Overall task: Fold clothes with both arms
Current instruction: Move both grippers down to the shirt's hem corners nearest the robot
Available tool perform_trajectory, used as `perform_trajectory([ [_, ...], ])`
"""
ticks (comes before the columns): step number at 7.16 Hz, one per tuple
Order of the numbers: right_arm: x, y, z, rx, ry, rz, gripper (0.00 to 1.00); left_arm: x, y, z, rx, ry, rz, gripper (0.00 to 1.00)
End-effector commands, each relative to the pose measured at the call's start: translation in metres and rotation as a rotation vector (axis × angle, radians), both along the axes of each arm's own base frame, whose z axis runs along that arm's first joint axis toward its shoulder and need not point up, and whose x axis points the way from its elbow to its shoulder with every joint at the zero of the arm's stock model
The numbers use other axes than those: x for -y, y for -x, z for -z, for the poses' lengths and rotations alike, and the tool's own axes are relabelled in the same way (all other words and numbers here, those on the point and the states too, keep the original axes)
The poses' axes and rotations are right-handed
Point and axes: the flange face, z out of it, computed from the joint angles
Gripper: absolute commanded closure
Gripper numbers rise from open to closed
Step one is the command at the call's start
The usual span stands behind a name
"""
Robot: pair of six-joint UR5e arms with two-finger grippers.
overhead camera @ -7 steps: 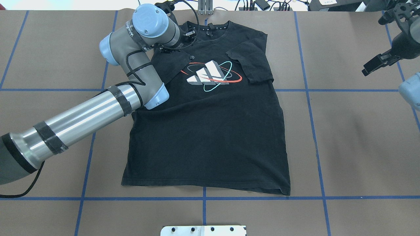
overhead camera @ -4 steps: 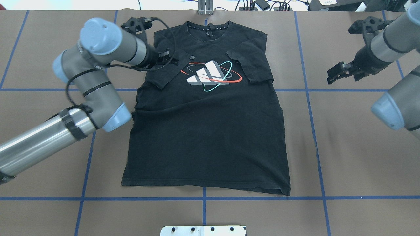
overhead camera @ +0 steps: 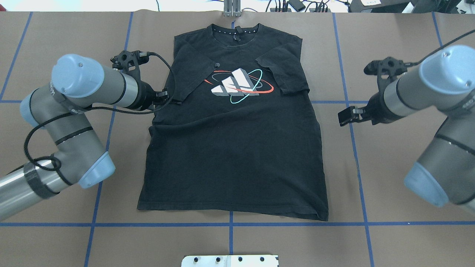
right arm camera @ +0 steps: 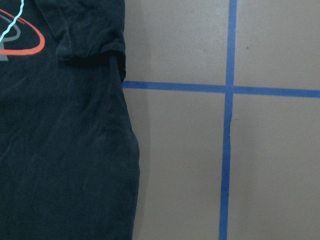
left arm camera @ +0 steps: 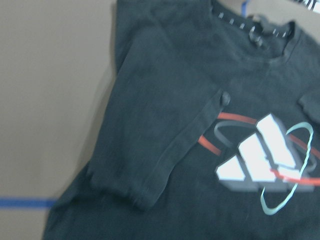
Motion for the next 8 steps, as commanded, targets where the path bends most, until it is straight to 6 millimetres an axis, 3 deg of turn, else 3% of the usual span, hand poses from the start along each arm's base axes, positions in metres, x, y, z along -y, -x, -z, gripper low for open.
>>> perform_trajectory([
  [1,-0.067,0.009,0.009,0.003,0.013,-0.007,0.01,-0.07,0.004,-0.016,0.017,-0.002,-0.084,0.0],
  [3,-0.119,0.032,0.011,-0.011,0.031,-0.007,0.0,-0.122,0.013,-0.043,0.05,-0.006,-0.118,0.0],
  [5,-0.167,0.041,0.017,-0.012,0.042,-0.013,0.0,-0.18,-0.003,-0.077,0.111,0.025,-0.129,0.0],
  [7,-0.179,0.052,0.016,-0.017,0.037,-0.015,0.0,-0.215,-0.014,-0.087,0.128,0.032,-0.184,0.0],
  [8,-0.179,0.052,0.016,-0.017,0.038,-0.017,0.0,-0.221,-0.017,-0.084,0.119,0.047,-0.188,0.0],
])
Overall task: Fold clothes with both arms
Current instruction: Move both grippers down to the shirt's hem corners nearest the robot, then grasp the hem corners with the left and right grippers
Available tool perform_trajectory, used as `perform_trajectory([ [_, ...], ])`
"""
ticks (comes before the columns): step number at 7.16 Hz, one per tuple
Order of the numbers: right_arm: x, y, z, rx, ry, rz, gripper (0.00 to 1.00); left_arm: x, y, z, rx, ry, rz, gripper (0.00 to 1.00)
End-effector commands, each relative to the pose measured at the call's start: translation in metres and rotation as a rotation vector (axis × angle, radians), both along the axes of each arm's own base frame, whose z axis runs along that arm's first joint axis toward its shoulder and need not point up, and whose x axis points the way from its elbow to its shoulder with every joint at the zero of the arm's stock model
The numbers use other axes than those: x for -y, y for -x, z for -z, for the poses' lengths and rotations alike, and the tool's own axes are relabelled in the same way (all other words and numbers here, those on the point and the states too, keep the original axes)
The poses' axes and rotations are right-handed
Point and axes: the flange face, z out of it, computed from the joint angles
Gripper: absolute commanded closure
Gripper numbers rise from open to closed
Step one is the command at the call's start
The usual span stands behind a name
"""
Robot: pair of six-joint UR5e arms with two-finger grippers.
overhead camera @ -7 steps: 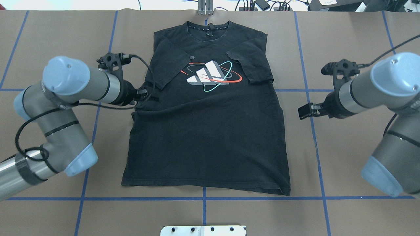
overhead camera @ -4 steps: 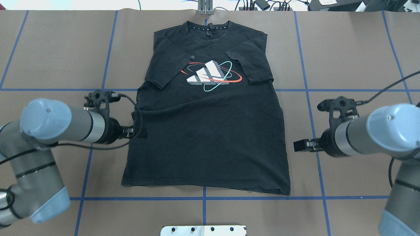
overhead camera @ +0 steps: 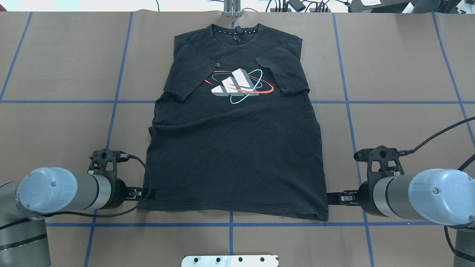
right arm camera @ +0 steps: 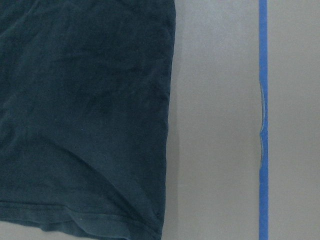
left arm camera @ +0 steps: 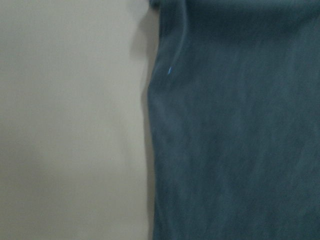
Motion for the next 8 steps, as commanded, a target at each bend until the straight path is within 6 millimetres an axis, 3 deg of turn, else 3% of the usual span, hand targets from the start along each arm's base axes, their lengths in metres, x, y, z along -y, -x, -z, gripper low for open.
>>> perform_trajectory([
  [1,-0.0033,0.0019,0.0002,0.0,0.0,-0.002,0.0,-0.0217,-0.0095,-0.0005,-0.002,0.026,-0.021,0.15],
  [2,-0.003,0.0018,0.0002,-0.001,-0.003,-0.003,0.0,-0.0225,-0.0106,0.0011,-0.006,0.03,-0.021,0.3],
  [8,-0.0045,0.0029,0.0002,-0.001,-0.003,-0.001,0.0,-0.0218,-0.011,0.0003,-0.004,0.034,-0.029,0.31],
])
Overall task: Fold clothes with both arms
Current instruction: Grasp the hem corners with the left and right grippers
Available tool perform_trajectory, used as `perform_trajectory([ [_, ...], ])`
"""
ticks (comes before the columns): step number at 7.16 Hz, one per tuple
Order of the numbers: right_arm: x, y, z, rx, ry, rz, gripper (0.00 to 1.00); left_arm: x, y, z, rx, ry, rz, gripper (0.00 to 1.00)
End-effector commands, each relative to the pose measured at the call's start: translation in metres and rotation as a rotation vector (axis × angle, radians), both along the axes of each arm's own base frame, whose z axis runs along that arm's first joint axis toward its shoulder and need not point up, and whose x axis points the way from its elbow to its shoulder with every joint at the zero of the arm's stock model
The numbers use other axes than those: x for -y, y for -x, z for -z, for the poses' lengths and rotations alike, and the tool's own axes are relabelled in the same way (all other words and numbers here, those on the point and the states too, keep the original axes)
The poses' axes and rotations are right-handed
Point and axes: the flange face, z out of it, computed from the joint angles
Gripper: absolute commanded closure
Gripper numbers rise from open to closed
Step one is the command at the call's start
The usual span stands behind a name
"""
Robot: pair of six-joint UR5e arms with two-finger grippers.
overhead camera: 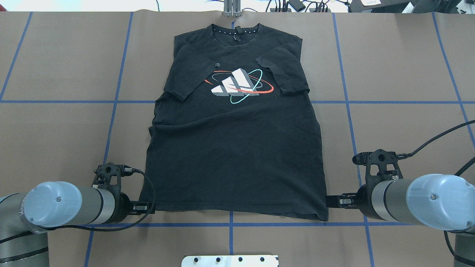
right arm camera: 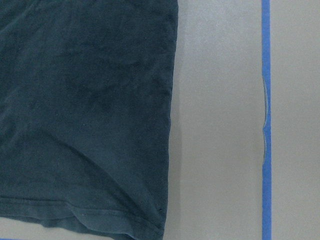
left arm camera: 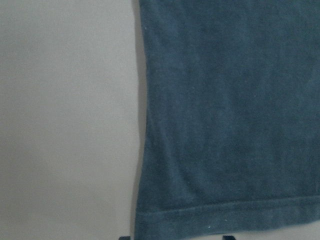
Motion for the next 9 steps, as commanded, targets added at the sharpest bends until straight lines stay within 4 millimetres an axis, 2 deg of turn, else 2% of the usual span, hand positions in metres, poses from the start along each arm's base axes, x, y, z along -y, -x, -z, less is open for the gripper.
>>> perform_trajectory([
  [1,-0.0004,0.0002,0.0,0.0,0.0,0.001,0.0,0.001,0.0009,-0.0021,0.005,-0.001,0.002,0.31],
  [6,-0.0009,0.0006,0.0,0.0,0.0,0.002,0.0,0.0039,-0.0012,-0.0066,0.015,-0.004,0.009,0.31],
  [9,-0.0015,0.001,0.0,0.0,0.0,0.004,0.0,0.0039,-0.0012,-0.0066,0.015,-0.003,0.01,0.49],
])
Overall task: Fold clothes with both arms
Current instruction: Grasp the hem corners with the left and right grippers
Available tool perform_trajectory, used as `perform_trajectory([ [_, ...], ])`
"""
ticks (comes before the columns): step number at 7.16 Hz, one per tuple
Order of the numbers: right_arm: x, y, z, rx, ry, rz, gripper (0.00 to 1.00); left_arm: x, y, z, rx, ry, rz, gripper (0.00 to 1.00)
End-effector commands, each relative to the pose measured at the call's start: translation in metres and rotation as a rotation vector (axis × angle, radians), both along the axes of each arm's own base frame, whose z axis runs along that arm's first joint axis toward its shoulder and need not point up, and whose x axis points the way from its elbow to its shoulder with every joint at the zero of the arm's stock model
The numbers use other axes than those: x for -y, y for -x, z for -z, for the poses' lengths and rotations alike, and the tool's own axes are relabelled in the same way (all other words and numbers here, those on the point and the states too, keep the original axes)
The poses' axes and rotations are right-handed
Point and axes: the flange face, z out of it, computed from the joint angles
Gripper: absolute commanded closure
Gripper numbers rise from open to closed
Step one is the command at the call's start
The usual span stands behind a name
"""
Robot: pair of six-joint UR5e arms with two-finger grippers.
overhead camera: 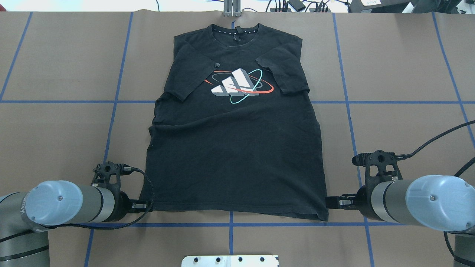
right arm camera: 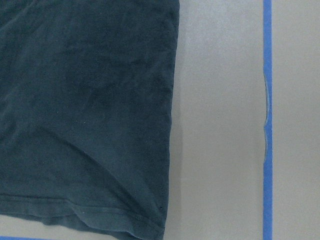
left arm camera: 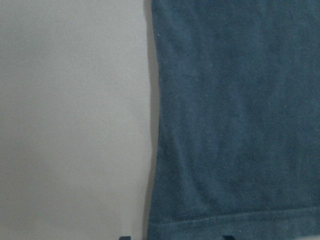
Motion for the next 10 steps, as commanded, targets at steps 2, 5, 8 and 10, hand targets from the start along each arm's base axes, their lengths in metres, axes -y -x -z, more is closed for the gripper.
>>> perform_trajectory([
  [2,0.0,0.0,0.0,0.0,0.0,0.0,0.0,0.001,0.001,0.001,-0.002,0.001,0.003,0.66],
  [5,0.0,0.0,0.0,0.0,0.0,0.0,0.0,0.0,0.003,0.005,-0.01,0.002,0.001,1.0],
  [8,-0.001,0.006,-0.006,-0.014,-0.006,0.002,0.0,0.003,0.007,0.009,-0.018,0.003,0.011,1.0],
  [10,-0.006,0.024,-0.017,-0.039,-0.025,-0.004,0.0,0.004,0.01,0.014,-0.028,0.0,0.014,1.0],
])
